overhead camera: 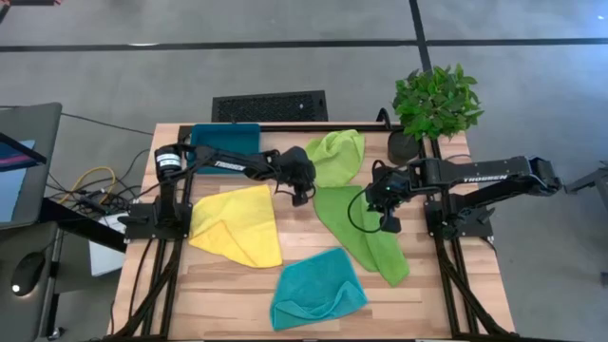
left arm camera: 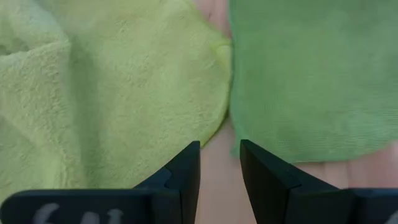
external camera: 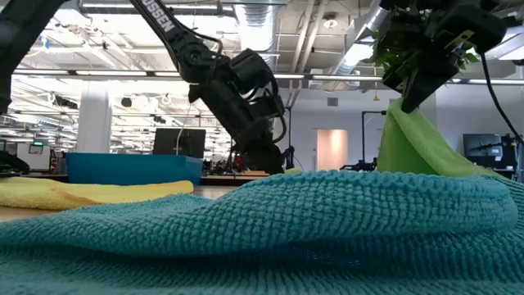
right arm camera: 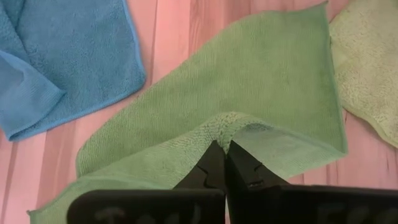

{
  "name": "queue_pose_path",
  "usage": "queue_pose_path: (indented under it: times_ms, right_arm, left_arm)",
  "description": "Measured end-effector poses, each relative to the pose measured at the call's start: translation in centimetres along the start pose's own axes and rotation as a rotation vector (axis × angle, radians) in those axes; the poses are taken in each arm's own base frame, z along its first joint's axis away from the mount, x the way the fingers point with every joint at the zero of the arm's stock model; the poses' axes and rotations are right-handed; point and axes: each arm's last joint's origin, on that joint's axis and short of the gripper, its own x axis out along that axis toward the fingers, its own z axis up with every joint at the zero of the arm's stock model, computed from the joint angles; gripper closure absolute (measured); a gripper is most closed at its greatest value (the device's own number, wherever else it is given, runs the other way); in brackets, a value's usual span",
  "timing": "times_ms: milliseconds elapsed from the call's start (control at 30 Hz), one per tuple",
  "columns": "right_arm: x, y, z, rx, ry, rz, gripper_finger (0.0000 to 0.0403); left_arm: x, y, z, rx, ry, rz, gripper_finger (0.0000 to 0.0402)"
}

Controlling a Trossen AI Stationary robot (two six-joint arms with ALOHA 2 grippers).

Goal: Fold microfiber towels
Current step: Fold the green towel

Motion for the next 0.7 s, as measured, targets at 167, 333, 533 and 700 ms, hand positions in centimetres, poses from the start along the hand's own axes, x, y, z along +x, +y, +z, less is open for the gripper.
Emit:
queue_pose_path:
  times_ms: [167,333,533,700]
  right_arm:
    - [0.0,0.0,0.0,0.007,0.0,0.0,0.0395]
    - [0.0,0.0,-0.1,0.009,0.007,0.001,0.0393]
    - [0.0,0.0,-0.1,0.01,0.011,0.001,0.0394]
    - [0.0,0.0,-0.1,0.01,0.015,0.001,0.0393]
  left_arm:
    - [0.5,0.0,-0.1,0.009,-0.027,-0.063,0.0297]
    - [2.2,-0.1,-1.2,-0.004,0.026,-0.074,0.0297]
    - [2.9,0.0,-1.1,0.026,0.027,-0.08,0.0297]
    - [2.7,0.1,-0.6,0.019,0.046,-0.084,0.0306]
